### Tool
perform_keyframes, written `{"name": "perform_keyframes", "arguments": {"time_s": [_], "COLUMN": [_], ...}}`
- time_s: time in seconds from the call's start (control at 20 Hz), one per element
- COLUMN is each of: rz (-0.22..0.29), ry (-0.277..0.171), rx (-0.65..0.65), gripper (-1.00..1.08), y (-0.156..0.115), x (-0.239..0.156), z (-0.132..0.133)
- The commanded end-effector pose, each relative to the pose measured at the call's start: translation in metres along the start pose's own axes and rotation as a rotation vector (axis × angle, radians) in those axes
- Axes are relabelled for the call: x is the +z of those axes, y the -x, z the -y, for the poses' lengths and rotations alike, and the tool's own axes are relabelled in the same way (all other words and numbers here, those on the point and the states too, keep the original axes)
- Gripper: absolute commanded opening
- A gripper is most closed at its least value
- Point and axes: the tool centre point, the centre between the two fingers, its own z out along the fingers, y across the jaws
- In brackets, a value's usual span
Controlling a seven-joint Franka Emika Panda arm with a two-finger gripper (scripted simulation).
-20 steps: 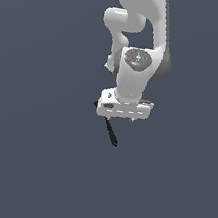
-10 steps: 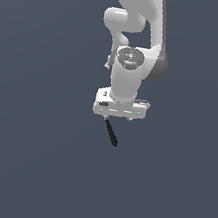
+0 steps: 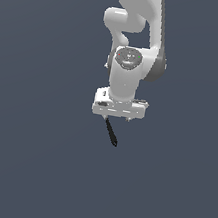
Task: Pick up the object and move it to a goal position.
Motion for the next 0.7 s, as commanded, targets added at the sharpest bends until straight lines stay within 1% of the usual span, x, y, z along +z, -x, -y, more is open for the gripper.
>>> {"name": "perform_keyframes", "arguments": {"time_s": [0.0, 0.35, 0.65], "rz": [-0.001, -0.008, -0.016], "ry": [0.002, 0.017, 0.036], "rx": [-0.013, -0.100, -0.230], "gripper": [1.00, 1.00, 1.00], "y": [0.002, 0.015, 0.037], "x": [0.003, 0.023, 0.050], "z": [-0.002, -0.010, -0.021]}}
